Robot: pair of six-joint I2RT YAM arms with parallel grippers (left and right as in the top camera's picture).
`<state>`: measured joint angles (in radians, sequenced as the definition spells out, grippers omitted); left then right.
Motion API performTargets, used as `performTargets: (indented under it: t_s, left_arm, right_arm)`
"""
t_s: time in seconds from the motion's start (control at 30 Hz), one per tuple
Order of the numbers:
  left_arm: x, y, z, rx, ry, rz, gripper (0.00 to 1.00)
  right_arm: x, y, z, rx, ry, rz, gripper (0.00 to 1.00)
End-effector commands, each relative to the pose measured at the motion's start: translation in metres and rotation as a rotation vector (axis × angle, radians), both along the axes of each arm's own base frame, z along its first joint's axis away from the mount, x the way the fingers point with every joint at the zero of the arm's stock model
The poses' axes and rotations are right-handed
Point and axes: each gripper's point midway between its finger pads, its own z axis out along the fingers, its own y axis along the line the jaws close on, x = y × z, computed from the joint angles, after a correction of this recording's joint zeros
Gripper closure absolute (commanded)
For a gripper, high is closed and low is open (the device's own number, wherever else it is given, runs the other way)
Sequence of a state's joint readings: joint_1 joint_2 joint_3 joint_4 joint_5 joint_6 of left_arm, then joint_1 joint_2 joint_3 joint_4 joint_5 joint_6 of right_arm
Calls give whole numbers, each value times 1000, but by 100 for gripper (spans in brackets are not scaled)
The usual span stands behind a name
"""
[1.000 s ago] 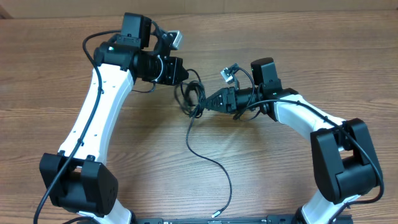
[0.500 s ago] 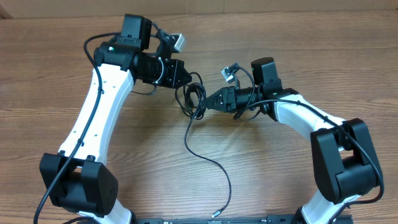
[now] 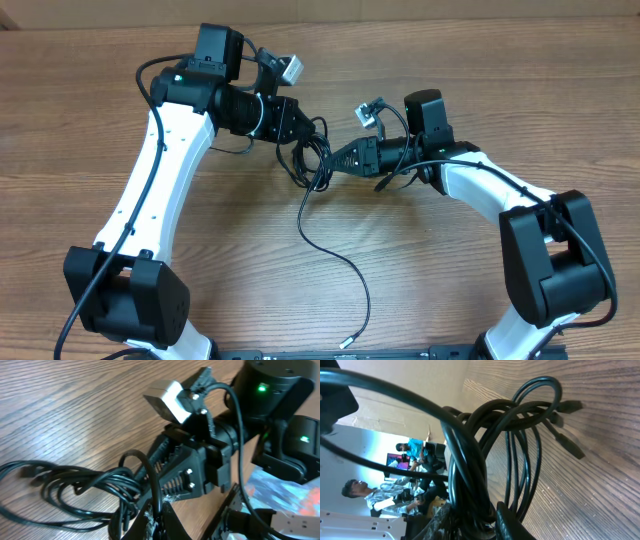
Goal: Untangle cables
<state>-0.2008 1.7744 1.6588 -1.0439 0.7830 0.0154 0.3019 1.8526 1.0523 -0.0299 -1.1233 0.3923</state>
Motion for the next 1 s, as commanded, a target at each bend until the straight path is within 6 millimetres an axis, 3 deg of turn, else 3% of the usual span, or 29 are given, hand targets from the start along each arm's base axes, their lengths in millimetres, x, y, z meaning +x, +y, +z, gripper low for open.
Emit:
performTargets:
  t_s: [0.0, 0.2, 0.37, 0.47, 0.8, 0.97]
  left_arm:
    - [-7, -10, 17, -78, -30, -59, 96]
    - [-8, -12, 19, -94, -27, -66, 96]
    - [-8, -11, 18, -85, -37, -70, 96]
    - [-5, -7, 14, -48, -44, -53, 96]
    - [8, 32, -32, 242, -2, 74, 96]
    - [11, 38, -63, 299, 101, 120, 96]
  right_arm:
    - [1, 0, -4, -7, 1, -6, 75]
    - [5, -1, -7, -25, -5, -26, 74]
    - [5, -2, -7, -27, -5, -28, 95]
    - [5, -2, -8, -28, -3, -28, 96]
    - [1, -4, -15, -55, 44, -36, 96]
    - [0, -16, -42, -184, 131, -112, 96]
